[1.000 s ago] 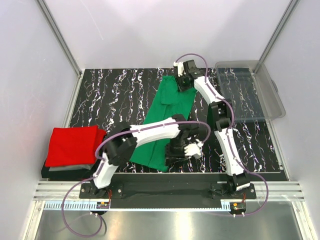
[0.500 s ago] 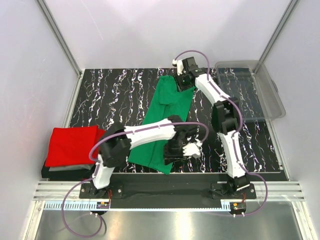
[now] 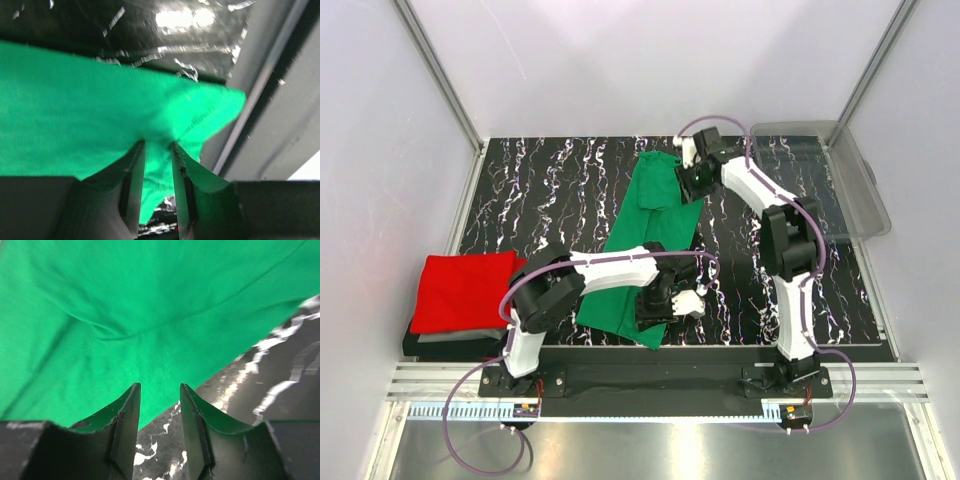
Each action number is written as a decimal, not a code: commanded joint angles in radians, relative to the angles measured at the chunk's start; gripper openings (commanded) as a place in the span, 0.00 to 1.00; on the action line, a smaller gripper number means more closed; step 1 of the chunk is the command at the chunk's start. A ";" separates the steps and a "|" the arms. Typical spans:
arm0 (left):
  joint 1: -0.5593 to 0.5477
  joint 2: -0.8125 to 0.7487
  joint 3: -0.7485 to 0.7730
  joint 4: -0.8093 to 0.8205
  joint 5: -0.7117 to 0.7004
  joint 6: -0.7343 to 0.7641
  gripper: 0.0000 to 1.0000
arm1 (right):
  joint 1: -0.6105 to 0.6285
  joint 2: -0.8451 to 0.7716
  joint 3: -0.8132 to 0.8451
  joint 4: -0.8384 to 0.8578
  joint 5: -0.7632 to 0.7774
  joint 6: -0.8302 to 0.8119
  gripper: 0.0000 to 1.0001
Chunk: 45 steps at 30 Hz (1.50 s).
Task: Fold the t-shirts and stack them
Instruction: Fold the tshirt
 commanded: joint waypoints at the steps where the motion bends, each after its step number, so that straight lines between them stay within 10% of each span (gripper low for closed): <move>1: -0.003 0.027 -0.015 0.058 0.023 -0.009 0.31 | -0.001 0.057 0.005 -0.012 -0.027 -0.003 0.44; 18: -0.007 0.318 0.339 0.003 0.077 0.003 0.32 | -0.004 0.407 0.396 -0.064 0.027 -0.038 0.44; 30: -0.007 0.290 0.456 -0.047 0.025 -0.018 0.32 | -0.010 0.360 0.480 -0.056 0.065 -0.064 0.45; 37: 0.018 -0.258 0.296 -0.044 -0.046 -0.078 0.56 | -0.019 -0.188 0.170 -0.029 0.070 0.019 0.51; 45: 0.243 -0.543 0.004 0.084 0.030 -0.533 0.66 | -0.025 -0.691 -0.606 -0.017 -0.321 0.589 0.68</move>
